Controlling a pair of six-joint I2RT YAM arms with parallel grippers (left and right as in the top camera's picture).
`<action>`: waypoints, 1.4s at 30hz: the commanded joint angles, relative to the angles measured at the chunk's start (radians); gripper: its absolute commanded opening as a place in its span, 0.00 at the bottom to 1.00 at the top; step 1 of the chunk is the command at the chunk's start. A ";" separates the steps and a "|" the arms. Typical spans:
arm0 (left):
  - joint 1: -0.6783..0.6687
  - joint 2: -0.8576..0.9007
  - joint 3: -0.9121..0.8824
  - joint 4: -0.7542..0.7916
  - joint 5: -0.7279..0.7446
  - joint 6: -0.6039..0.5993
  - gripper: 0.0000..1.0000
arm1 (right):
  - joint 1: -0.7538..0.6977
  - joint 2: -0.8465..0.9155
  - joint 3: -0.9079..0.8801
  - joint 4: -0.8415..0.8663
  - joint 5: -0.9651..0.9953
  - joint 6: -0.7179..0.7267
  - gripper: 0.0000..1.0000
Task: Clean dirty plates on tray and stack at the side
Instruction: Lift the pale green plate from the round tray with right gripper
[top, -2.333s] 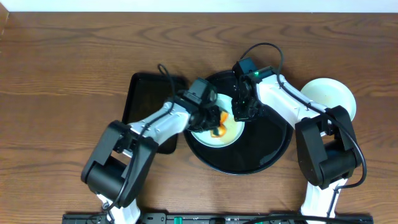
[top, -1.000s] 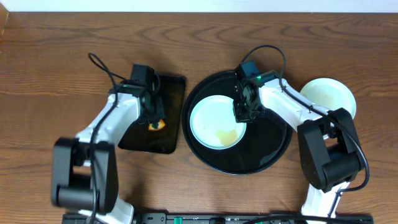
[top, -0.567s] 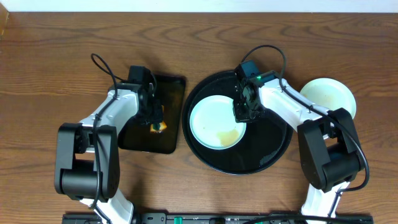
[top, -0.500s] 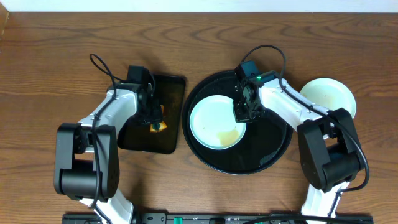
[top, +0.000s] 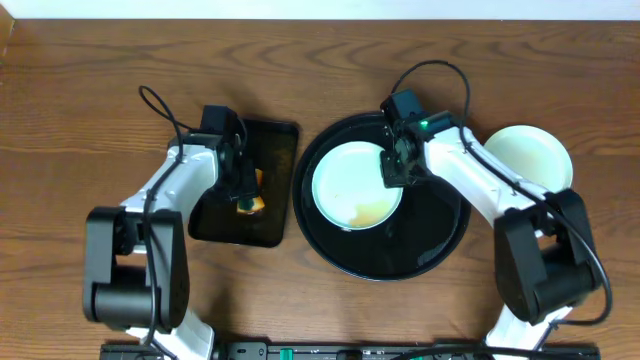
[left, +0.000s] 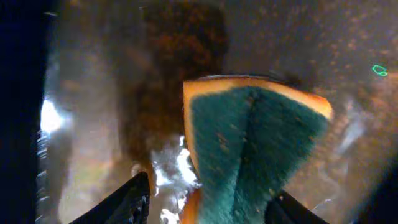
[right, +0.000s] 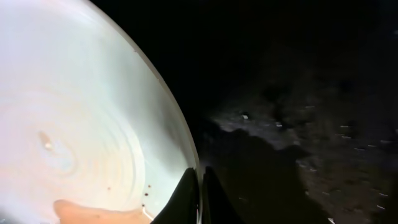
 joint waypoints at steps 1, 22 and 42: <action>0.009 -0.095 -0.013 -0.017 -0.034 0.006 0.54 | -0.018 -0.035 -0.001 -0.010 0.052 0.005 0.01; 0.009 -0.159 -0.013 -0.047 0.045 0.006 0.63 | -0.014 -0.192 0.000 0.037 0.342 -0.109 0.01; 0.009 -0.159 -0.013 -0.047 0.045 0.006 0.63 | 0.070 -0.257 0.000 0.040 0.700 -0.244 0.01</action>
